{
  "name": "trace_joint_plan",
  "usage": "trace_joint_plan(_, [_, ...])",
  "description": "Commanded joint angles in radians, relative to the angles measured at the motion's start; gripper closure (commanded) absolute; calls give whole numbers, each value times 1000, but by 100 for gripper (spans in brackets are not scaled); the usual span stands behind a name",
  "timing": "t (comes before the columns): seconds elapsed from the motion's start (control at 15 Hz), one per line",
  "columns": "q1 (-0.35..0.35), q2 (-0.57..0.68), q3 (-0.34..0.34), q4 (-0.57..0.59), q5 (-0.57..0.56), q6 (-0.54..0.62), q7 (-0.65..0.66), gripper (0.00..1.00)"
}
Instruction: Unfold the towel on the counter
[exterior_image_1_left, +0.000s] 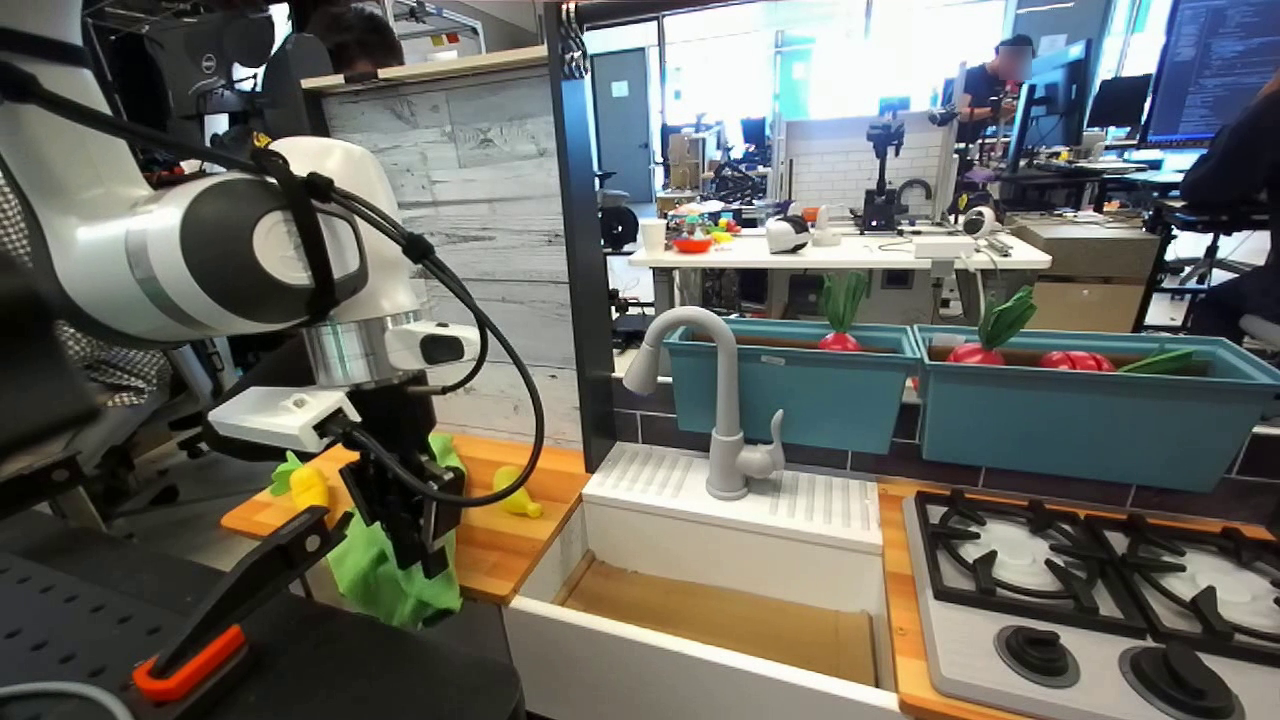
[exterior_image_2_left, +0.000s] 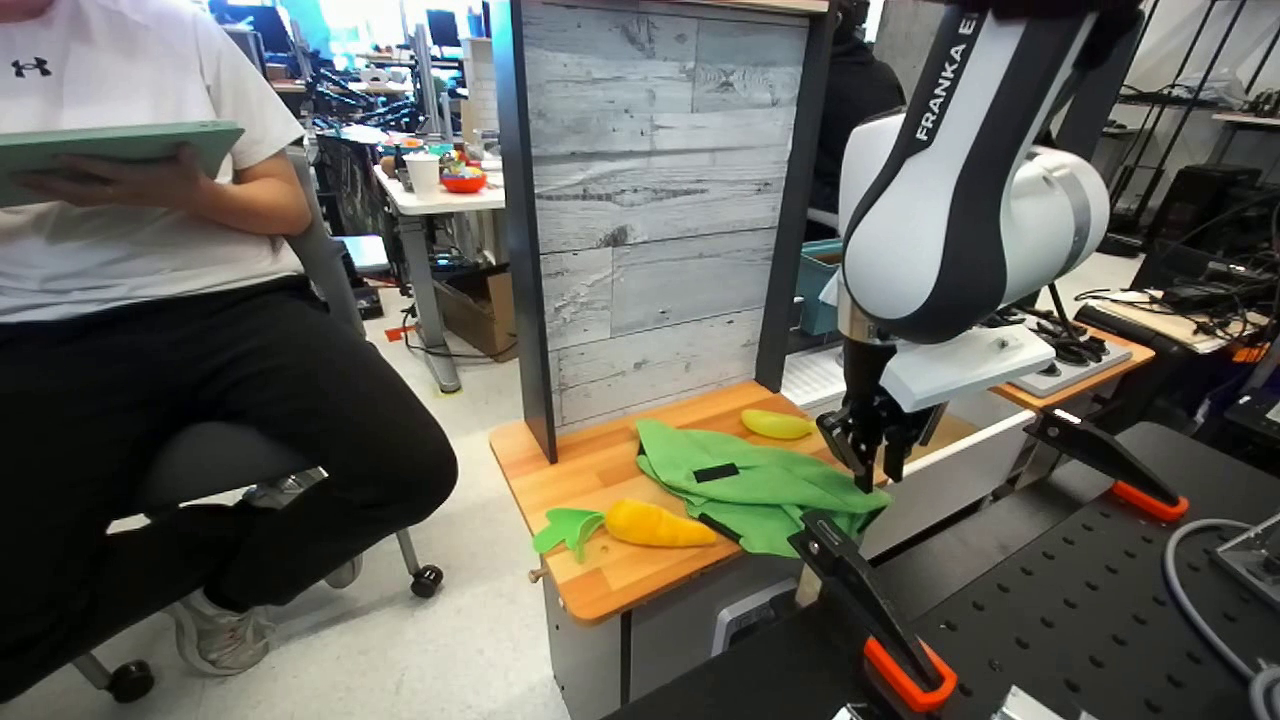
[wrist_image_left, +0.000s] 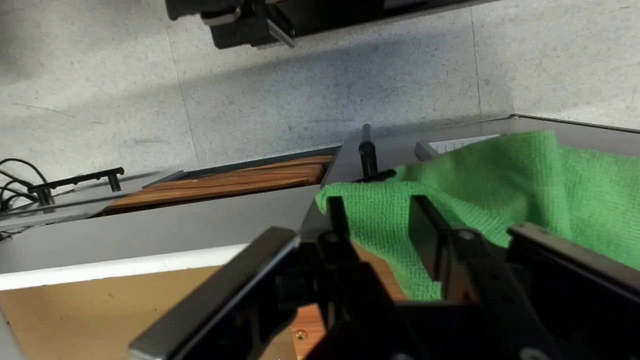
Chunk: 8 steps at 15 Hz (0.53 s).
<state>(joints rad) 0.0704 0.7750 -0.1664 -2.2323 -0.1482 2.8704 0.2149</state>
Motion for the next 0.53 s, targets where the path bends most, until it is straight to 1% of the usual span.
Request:
trace_joint_plan(0.0, [8,17,-8,22,27,18,-25,32])
trace_joint_plan(0.27, [20,13,-14,32,24,10,-20,2])
trace_joint_plan(0.33, [25,6,-17,32,23,5,-17,0])
trace_joint_plan(0.47, [24,-18,-9,24,23,-4,-23,0])
